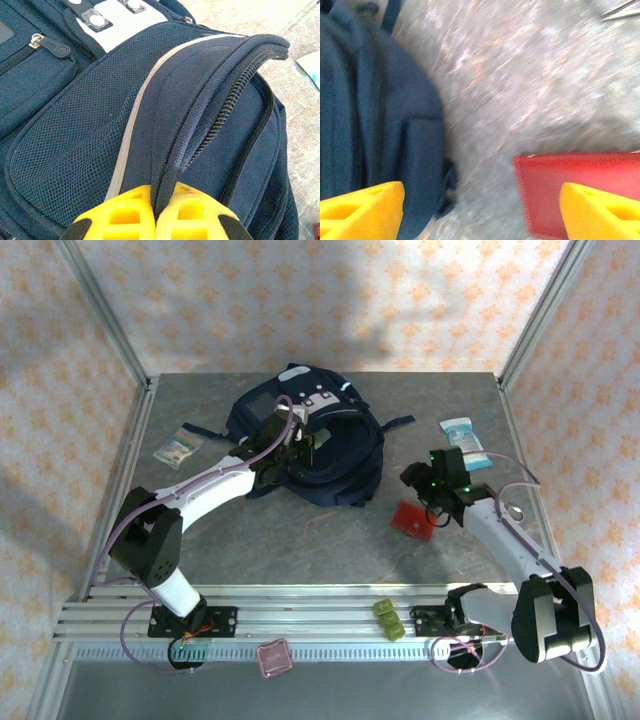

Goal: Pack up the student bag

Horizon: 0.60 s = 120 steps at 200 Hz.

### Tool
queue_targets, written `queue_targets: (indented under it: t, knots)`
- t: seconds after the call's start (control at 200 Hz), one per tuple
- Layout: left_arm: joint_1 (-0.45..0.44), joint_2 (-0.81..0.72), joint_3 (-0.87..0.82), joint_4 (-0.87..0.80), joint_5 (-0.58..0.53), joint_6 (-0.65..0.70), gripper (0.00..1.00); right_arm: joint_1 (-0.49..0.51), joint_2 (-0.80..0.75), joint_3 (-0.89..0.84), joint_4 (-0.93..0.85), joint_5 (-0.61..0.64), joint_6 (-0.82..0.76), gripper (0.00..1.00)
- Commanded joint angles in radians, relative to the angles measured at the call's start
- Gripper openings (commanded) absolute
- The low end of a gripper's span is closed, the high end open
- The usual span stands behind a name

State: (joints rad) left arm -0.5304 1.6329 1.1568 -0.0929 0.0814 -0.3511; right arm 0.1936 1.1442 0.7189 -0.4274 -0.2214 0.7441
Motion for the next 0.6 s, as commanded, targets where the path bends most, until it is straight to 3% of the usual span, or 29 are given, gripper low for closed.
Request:
queue_targets:
  t: [0.0,0.18,0.41,0.596]
  knots:
    - [-0.014,-0.011,0.019,0.028,0.026,-0.032,0.0,-0.046,-0.002,-0.008,-0.045,0.045,-0.123,0.82]
    - [-0.016,-0.013,0.022,0.024,0.031,-0.032,0.0,-0.055,0.149,0.106,-0.034,0.071,-0.262,0.9]
    - [-0.016,-0.033,0.003,0.024,0.019,-0.028,0.0,-0.077,0.349,0.146,-0.015,0.011,-0.322,0.9]
    - [-0.017,-0.037,-0.006,0.026,0.018,-0.026,0.0,-0.077,0.335,0.094,-0.048,-0.072,-0.332,0.88]
